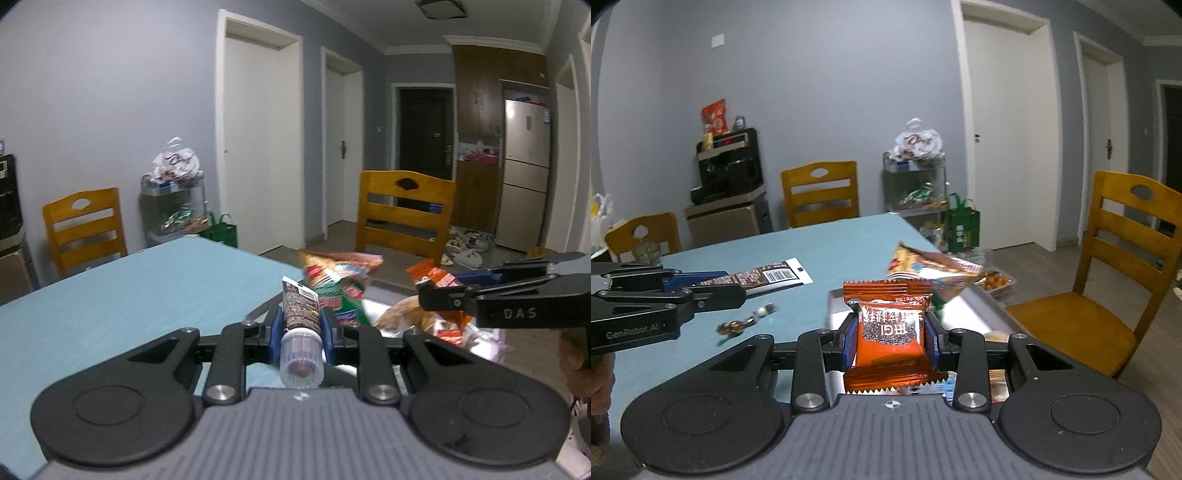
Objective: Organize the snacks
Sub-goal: 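Carry chocolate tube and orange packet with both tools over the gray box, then open left tool releasing tube into box while right tool releases orange packet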
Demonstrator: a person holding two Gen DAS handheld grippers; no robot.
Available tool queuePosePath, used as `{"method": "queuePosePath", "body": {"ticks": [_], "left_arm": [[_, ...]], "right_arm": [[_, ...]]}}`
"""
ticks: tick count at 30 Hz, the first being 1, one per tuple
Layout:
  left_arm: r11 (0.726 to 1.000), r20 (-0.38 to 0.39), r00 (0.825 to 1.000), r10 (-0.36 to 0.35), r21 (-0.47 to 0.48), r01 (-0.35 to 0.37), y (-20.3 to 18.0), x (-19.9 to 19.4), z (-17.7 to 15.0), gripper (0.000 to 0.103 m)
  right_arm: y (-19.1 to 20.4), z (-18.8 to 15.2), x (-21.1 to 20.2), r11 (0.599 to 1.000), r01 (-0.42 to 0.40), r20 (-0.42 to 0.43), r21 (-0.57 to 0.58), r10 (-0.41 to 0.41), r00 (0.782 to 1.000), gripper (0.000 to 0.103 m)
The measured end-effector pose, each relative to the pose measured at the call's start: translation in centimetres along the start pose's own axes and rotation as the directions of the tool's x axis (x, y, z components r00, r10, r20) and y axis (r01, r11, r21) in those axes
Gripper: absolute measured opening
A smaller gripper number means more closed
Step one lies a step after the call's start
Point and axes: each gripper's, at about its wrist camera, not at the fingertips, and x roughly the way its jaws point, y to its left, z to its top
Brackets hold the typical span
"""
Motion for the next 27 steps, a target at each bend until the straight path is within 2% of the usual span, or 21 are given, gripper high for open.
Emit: {"method": "queuePosePath", "body": {"ticks": [6,17,21,27], "left_arm": [[0.998,-0.002,0.999,-0.054,0.023,0.054,-2.9,1.9,1.2,0.018],[0.987,-0.067,0.986,-0.155,0.04,0.158,-8.0,6.9,1.2,0.018],[0.987,-0.104,0.983,-0.152,0.028,0.156,-8.4,9.3,0.8,0.018],[0.993,-0.136,0.984,-0.113,-0.004,0.114,-8.4,12.3,0.1,0.018]], "right_arm": [[-2.8,-0.6,0.2,0.998,0.042,-0.012,0.04,-0.042,0.999,0.037],[-6.5,-2.1,1.0,0.992,0.09,-0.055,0.087,-0.086,0.995,0.037],[-6.8,-3.0,1.6,0.994,0.075,-0.085,0.086,-0.068,0.994,0.037],[-5.4,-3.2,2.4,0.998,0.034,-0.096,0.047,-0.03,0.995,0.037]]}}
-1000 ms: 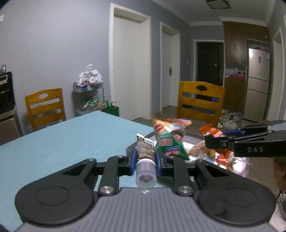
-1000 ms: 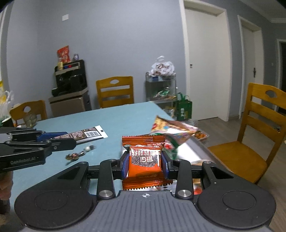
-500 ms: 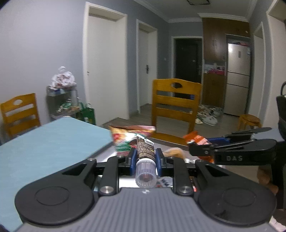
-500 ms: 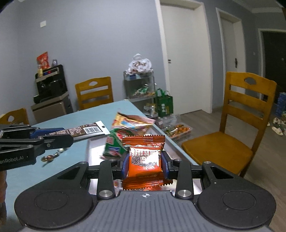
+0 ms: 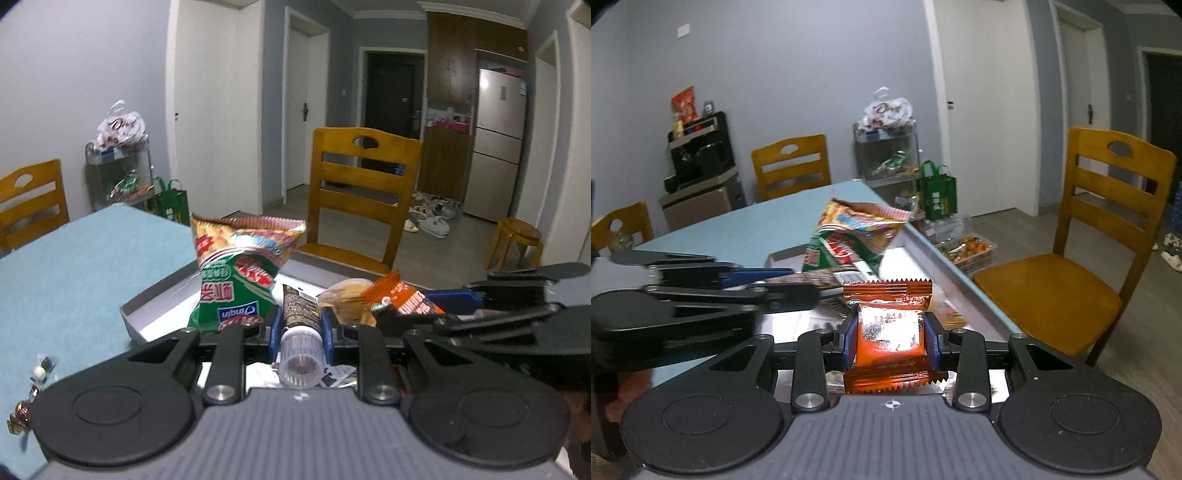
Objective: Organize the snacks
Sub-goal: 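Open left tool releasing tube into box while right tool releases orange packet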
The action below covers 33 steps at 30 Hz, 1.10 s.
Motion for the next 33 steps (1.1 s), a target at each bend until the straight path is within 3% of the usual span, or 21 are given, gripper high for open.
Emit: {"method": "queuePosePath", "body": {"ticks": [8,20,26,33], "left_arm": [[0.999,-0.037,0.999,0.023,-0.03,-0.024,2.2,1.5,-1.0,0.018],[0.998,-0.048,0.998,0.049,-0.031,-0.05,2.0,4.5,-0.9,0.019],[0.997,-0.044,0.999,0.03,-0.072,-0.033,2.9,4.1,-0.7,0.031],[0.993,-0.038,0.998,0.046,-0.111,-0.05,4.3,2.6,-0.5,0.055]], "right_arm": [[1.4,0.0,1.1,0.999,-0.03,-0.033,-0.029,0.029,0.999,0.038],[0.9,0.5,3.2,0.999,0.035,-0.05,0.002,-0.035,0.998,0.039],[0.7,0.4,3.5,0.999,0.038,-0.058,-0.006,-0.039,0.998,0.039],[1.1,0.7,3.5,0.999,0.038,-0.053,-0.011,-0.038,0.998,0.042]]}}
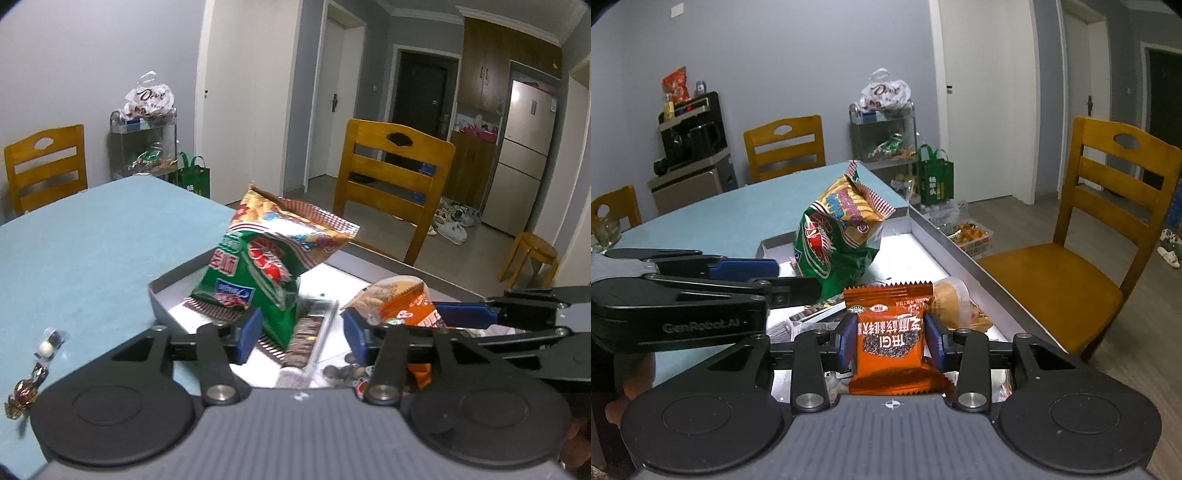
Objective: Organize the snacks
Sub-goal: 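Open left tool releasing tube into box while right tool releases orange packet, then withdraw both tools and lower them toward gold-wrapped candy and white candy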
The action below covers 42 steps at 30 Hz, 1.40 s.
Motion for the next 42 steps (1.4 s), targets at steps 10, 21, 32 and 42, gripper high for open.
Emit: {"method": "queuePosePath", "body": {"ticks": [10,21,32,42], "left_arm": [[0.998,0.053,0.997,0.053,-0.027,-0.051,2.9,-4.1,0.6,0.101],[0.989,0.04,0.988,0.147,-0.007,-0.147,5.7,-8.3,0.4,0.101],[0.98,0.057,0.978,0.2,-0.01,-0.2,8.9,-12.1,-0.6,0.101],[0.943,0.065,0.942,0.328,-0.085,-0.323,13.9,-14.5,-2.7,0.101]], "right_arm": [[0.6,0.8,-1.9,1.0,0.006,0.078,0.008,-0.006,0.997,0.079],[3.7,1.9,-3.3,0.999,0.008,0.129,-0.045,-0.002,0.992,0.092],[8.1,2.3,-3.7,0.994,-0.006,0.129,-0.108,0.021,0.991,0.093],[13.2,2.7,-3.3,0.986,-0.026,0.124,-0.166,0.047,0.991,0.099]]}}
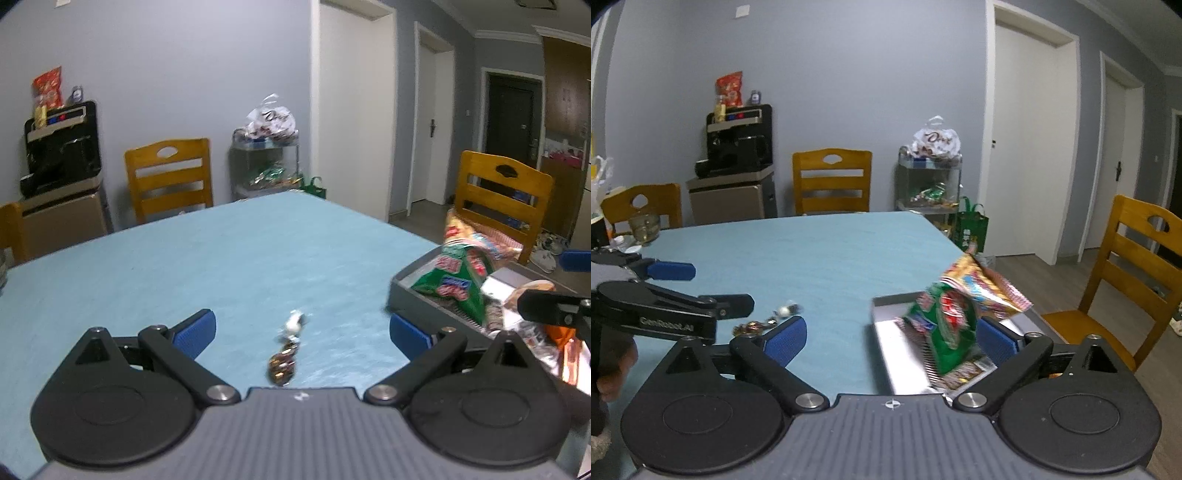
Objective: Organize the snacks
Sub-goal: 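Withdraw both tools and lower them toward gold-wrapped candy and white candy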
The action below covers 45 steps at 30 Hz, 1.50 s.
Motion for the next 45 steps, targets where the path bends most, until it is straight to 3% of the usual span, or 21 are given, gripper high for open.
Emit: {"method": "queuePosePath", "body": {"ticks": [10,13,19,26,32,36,40,42,44,45], "left_arm": [[0.996,-0.02,0.996,0.081,0.037,-0.08,2.5,0.9,-0.7,0.102],[0.989,-0.034,0.989,0.143,0.048,-0.141,3.1,1.8,-0.9,0.102],[0.994,-0.053,0.993,0.107,0.026,-0.106,3.8,2.4,-1.4,0.102],[0.994,-0.149,0.984,0.095,-0.042,-0.103,5.6,4.7,-3.0,0.102],[0.997,-0.172,0.983,0.061,-0.044,-0.07,5.4,6.3,-3.9,0.102],[0.996,-0.152,0.987,0.046,-0.062,-0.056,5.3,7.0,-4.3,0.102],[0.996,-0.103,0.994,0.043,-0.071,-0.05,4.6,8.1,-4.4,0.101],[0.999,-0.11,0.993,0.039,-0.025,-0.042,3.7,9.1,-4.2,0.095],[1.0,-0.135,0.991,0.023,0.009,-0.022,2.9,10.0,-4.1,0.08],[1.0,-0.154,0.988,0.02,0.024,-0.016,2.5,10.6,-4.0,0.063]], "right_arm": [[5.6,1.2,3.7,0.999,-0.039,-0.035,-0.019,0.038,0.999,0.1],[6.9,2.1,4.8,0.999,-0.049,-0.033,-0.001,0.049,0.998,0.1],[8.3,3.6,7.0,0.996,-0.061,0.006,0.058,0.061,0.998,0.1],[8.1,3.2,11.2,0.995,0.001,-0.032,0.099,0.002,0.999,0.1],[7.4,2.4,14.4,0.985,-0.029,-0.092,0.169,0.045,0.995,0.098],[7.8,1.5,15.6,0.988,-0.07,-0.147,0.138,0.09,0.985,0.096],[8.8,1.2,15.7,0.989,-0.083,-0.148,0.119,0.101,0.984,0.094],[8.9,1.1,15.7,0.987,-0.092,-0.142,0.13,0.11,0.984,0.094],[8.9,1.1,15.8,0.986,-0.096,-0.141,0.135,0.115,0.983,0.094],[8.9,1.1,15.8,0.987,-0.092,-0.143,0.132,0.111,0.983,0.094]]}}
